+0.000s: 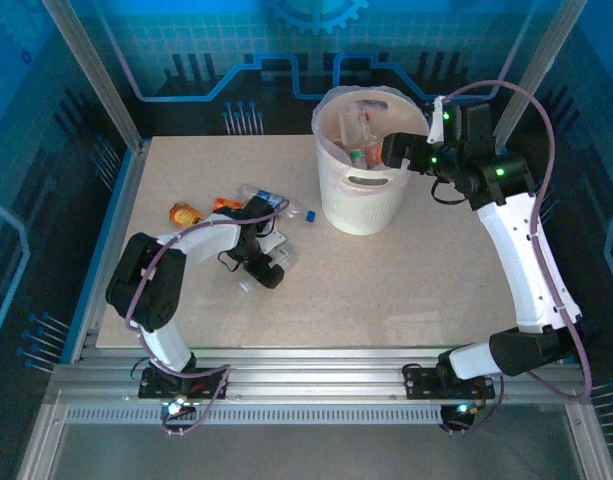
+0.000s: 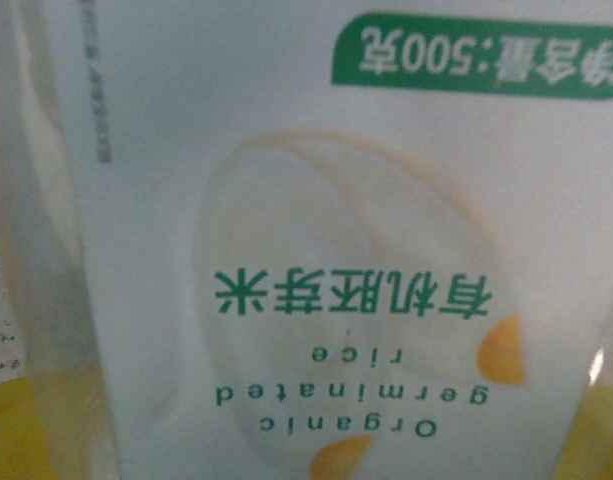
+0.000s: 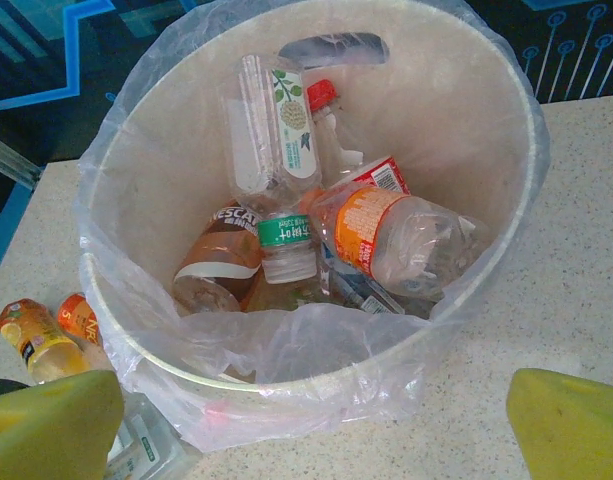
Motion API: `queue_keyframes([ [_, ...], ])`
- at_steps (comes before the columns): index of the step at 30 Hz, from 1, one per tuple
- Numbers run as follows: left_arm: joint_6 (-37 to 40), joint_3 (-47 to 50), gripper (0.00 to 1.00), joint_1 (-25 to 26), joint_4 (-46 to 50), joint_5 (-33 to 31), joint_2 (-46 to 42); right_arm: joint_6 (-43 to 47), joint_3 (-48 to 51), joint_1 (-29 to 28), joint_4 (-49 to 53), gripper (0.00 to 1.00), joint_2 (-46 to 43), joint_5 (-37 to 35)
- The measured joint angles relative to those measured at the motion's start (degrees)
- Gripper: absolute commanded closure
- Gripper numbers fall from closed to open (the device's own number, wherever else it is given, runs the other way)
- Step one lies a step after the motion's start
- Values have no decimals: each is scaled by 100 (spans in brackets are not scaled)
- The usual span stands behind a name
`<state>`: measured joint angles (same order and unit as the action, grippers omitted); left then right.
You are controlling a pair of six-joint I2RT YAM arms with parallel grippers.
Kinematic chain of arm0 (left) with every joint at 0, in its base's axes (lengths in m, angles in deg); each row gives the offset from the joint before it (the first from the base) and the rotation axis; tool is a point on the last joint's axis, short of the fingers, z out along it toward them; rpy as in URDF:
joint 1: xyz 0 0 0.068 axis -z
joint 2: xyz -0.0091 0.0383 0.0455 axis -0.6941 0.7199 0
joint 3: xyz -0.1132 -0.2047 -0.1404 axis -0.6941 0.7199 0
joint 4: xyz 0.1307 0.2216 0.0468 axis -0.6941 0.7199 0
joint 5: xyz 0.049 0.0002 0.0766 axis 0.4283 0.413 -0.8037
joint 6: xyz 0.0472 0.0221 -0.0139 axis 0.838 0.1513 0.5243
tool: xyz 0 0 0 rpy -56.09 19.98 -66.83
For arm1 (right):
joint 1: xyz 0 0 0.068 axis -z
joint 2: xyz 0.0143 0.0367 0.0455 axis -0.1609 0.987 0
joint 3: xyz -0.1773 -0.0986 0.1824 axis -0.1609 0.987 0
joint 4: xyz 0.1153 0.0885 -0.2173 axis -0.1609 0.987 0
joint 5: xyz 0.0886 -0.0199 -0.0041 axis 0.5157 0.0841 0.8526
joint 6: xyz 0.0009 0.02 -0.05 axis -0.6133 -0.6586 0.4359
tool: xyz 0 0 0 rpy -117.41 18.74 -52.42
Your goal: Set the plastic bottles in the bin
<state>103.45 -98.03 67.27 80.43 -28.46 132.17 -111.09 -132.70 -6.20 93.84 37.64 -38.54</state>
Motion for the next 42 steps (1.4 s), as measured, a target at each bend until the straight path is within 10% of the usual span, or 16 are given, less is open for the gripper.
queue_keyframes([
  [8, -275, 7, 22, 0, -179, 9, -50, -90, 92, -2, -109, 0, -22, 70],
  [22, -992, 339, 21, 22, -651, 527, -1891, -278, 935, -81, -702, 0, -407, 1054],
  [42, -2011, 828, 20, 435, -2100, 1390, -3908, -520, 1228, -1637, -1600, 0, 299, 2194],
])
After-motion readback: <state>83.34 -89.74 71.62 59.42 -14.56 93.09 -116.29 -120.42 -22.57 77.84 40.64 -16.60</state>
